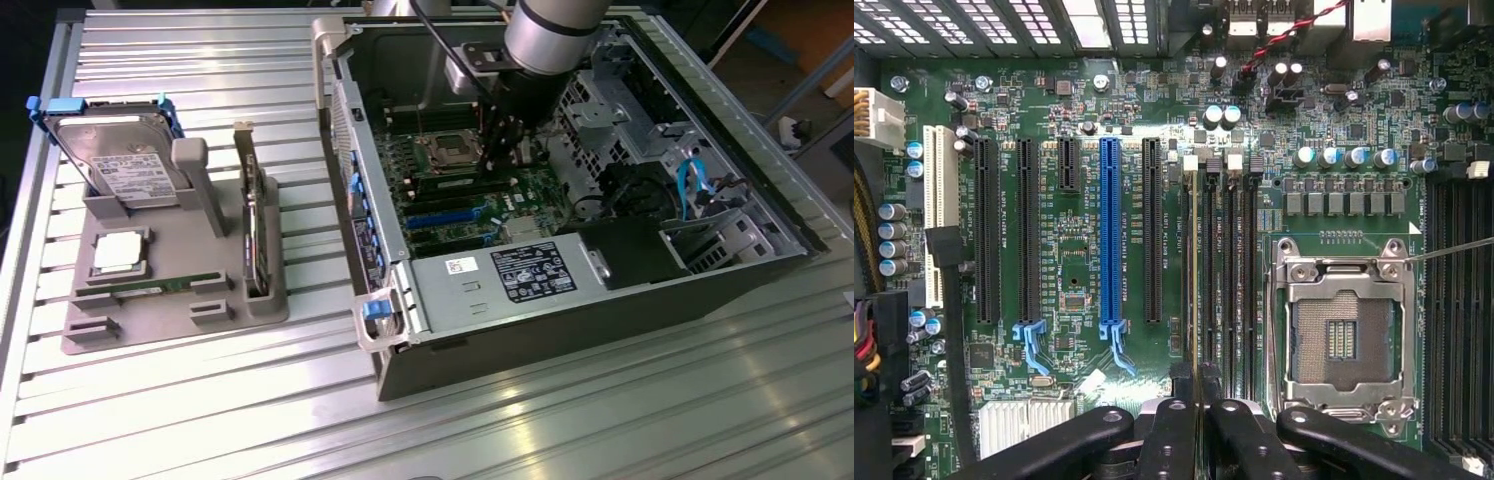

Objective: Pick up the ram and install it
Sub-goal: 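Insert the ram into the slot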

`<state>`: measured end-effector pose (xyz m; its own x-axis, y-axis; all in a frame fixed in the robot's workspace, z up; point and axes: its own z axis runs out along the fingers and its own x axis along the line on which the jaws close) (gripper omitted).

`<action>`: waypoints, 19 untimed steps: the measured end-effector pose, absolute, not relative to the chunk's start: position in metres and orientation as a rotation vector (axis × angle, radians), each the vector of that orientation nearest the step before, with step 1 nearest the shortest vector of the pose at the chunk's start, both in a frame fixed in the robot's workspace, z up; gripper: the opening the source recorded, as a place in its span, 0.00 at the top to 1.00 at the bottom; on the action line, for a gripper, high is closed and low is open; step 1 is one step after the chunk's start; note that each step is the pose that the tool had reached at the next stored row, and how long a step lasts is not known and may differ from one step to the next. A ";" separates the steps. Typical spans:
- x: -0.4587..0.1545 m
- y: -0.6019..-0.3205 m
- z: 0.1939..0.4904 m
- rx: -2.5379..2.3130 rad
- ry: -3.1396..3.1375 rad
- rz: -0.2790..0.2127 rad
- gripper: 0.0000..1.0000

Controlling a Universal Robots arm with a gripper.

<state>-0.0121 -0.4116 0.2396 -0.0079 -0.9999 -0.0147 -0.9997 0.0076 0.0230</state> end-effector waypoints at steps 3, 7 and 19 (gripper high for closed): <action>-0.012 -0.412 0.239 2.209 -2.226 -0.042 0.88; -0.012 -0.412 0.238 2.209 -2.226 -0.042 0.88; -0.012 -0.412 0.236 2.209 -2.226 -0.042 0.88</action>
